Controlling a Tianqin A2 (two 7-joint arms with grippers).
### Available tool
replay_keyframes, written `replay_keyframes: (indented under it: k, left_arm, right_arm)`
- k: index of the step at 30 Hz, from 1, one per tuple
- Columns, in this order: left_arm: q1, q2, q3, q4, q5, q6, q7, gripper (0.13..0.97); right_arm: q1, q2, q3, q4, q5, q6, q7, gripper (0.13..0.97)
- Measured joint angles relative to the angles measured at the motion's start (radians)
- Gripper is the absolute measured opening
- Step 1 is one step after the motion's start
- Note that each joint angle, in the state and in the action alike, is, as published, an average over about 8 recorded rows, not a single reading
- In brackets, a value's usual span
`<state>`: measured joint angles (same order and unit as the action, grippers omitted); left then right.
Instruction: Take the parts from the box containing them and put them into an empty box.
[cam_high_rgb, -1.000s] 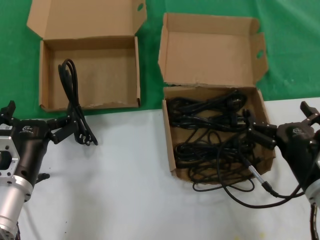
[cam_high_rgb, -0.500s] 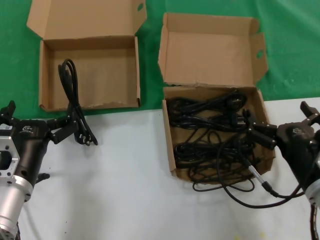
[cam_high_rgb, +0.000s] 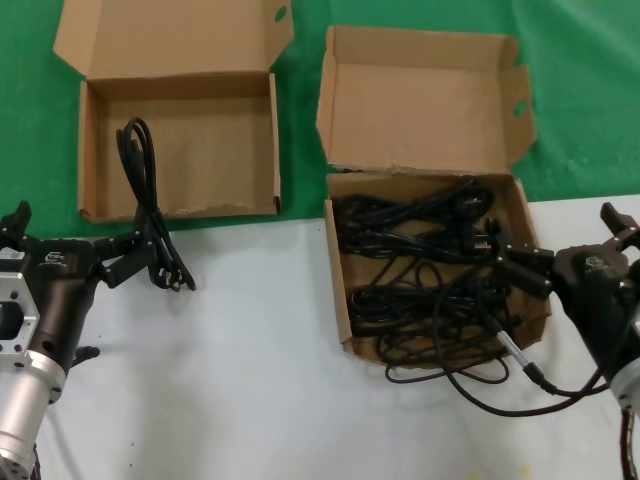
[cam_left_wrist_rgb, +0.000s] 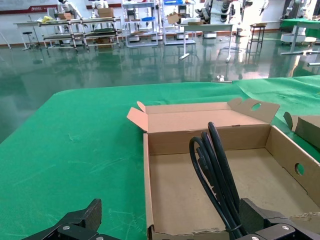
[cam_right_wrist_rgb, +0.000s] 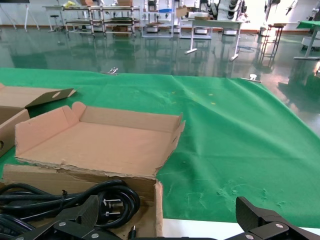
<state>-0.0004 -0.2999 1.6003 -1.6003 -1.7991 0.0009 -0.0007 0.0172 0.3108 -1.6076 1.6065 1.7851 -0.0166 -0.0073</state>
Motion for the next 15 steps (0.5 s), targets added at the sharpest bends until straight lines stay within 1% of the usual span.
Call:
replay_keyframes:
  k: [15]
  left_arm:
    - [0.0,0.0,0.0,0.0,0.0,0.0,0.0,0.966]
  right_arm:
    - [0.0,0.0,0.0,0.0,0.0,0.0,0.0,0.966]
